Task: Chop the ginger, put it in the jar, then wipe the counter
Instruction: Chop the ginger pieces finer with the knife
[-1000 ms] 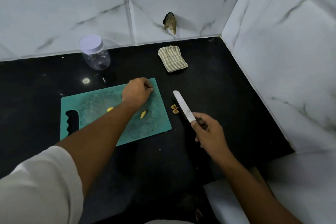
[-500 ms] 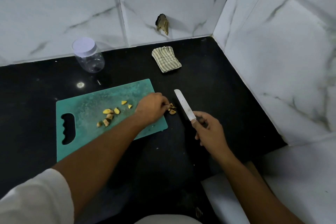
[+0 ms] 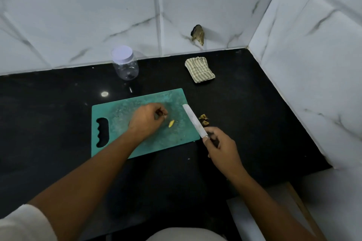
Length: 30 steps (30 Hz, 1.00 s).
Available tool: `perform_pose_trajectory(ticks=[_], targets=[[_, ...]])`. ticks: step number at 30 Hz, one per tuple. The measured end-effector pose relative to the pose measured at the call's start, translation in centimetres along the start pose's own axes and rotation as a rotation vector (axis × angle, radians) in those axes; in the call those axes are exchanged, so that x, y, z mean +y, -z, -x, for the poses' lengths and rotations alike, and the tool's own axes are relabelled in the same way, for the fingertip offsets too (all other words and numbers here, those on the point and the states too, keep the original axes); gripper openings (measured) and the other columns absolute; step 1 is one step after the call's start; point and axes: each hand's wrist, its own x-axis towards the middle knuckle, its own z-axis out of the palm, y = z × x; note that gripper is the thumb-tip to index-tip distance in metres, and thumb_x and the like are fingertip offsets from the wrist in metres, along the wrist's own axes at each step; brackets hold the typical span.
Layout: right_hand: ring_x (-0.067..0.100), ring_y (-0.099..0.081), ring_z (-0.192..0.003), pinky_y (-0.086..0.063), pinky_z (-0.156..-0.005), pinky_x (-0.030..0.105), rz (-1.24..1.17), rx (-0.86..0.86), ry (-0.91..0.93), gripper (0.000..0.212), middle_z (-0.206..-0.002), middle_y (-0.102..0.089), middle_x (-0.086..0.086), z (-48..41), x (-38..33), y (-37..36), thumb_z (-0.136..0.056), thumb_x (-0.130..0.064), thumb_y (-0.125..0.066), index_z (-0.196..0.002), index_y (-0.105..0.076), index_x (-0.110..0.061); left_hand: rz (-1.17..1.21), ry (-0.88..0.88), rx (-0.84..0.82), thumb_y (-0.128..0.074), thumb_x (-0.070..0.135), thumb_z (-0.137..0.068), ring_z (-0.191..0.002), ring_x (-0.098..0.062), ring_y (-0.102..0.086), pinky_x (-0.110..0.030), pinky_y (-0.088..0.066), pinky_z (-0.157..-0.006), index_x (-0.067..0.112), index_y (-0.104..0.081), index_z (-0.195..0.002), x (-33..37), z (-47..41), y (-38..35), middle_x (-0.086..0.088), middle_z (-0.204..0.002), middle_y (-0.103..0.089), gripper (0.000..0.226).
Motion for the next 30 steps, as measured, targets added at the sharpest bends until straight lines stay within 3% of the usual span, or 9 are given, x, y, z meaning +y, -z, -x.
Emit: perform_pose_trajectory(ticks=[4, 7, 12, 17, 21, 26, 30], targets=[[0.004, -0.065, -0.091, -0.057, -0.081, 0.039, 0.105, -0.012, 0.032, 0.026, -0.101, -0.069, -0.014, 0.9, -0.7, -2.2, -0.101, -0.026, -0.06, -0.126, -0.062, -0.034, -0.102, -0.008, -0.02, -0.077, 0.044, -0.086, -0.09, -0.01, -0.064, -0.033, -0.056, -0.078, 0.029, -0.071, -0.1, -0.3, 1.7, -0.8, 0.011, -0.098, -0.067, 0.021], [0.004, -0.065, -0.086, -0.058, -0.078, 0.04, 0.074, -0.013, -0.013, 0.024, -0.096, -0.068, -0.013, 1.6, -1.3, -3.1, -0.102, -0.026, -0.06, -0.123, -0.062, -0.036, -0.183, -0.032, 0.015, -0.073, 0.049, -0.087, -0.091, -0.016, -0.065, -0.038, -0.058, -0.078, 0.031, -0.071, -0.1, 0.3, 1.8, -1.6, 0.006, -0.098, -0.068, 0.023], [0.006, -0.069, -0.075, -0.06, -0.073, 0.042, 0.009, 0.009, -0.043, 0.023, -0.087, -0.069, -0.012, 2.5, -2.1, -3.4, -0.102, -0.021, -0.061, -0.118, -0.063, -0.038, -0.33, -0.043, 0.011, -0.068, 0.042, -0.094, -0.091, -0.021, -0.065, -0.041, -0.058, -0.08, 0.026, -0.073, -0.097, 1.3, 1.3, -1.8, 0.002, -0.1, -0.069, 0.017], [0.003, -0.069, -0.079, -0.061, -0.075, 0.043, 0.015, 0.056, -0.069, 0.026, -0.09, -0.068, -0.017, 3.2, -2.3, -3.6, -0.102, -0.019, -0.061, -0.114, -0.06, -0.043, -0.378, -0.059, -0.036, -0.065, 0.039, -0.094, -0.087, -0.021, -0.066, -0.04, -0.059, -0.077, 0.027, -0.072, -0.095, 1.1, 1.6, -1.5, 0.0, -0.093, -0.071, 0.015], [0.006, -0.069, -0.081, -0.062, -0.074, 0.046, -0.005, 0.077, -0.089, 0.027, -0.095, -0.067, -0.026, 3.7, -2.2, -4.3, -0.102, -0.021, -0.061, -0.111, -0.06, -0.046, -0.462, -0.13, 0.019, -0.055, 0.034, -0.1, -0.092, -0.025, -0.065, -0.041, -0.055, -0.083, 0.023, -0.065, -0.104, 1.2, 1.9, -1.4, -0.003, -0.097, -0.069, 0.016], [0.01, -0.069, -0.082, -0.061, -0.075, 0.048, -0.027, 0.126, -0.108, 0.024, -0.092, -0.069, -0.015, 4.1, -2.0, -5.3, -0.1, -0.024, -0.062, -0.111, -0.061, -0.046, -0.505, -0.249, 0.062, -0.054, 0.03, -0.101, -0.105, -0.024, -0.063, -0.041, -0.048, -0.091, 0.025, -0.067, -0.108, 0.5, 2.3, -1.9, -0.001, -0.108, -0.068, 0.016], [0.009, -0.068, -0.085, -0.061, -0.077, 0.047, -0.054, 0.152, -0.123, 0.024, -0.095, -0.069, -0.015, 4.7, -1.8, -6.0, -0.1, -0.023, -0.063, -0.114, -0.063, -0.042, -0.426, -0.26, 0.017, -0.058, 0.031, -0.097, -0.103, -0.025, -0.063, -0.04, -0.048, -0.089, 0.023, -0.073, -0.102, -0.3, 2.8, -1.8, -0.001, -0.104, -0.068, 0.017]])
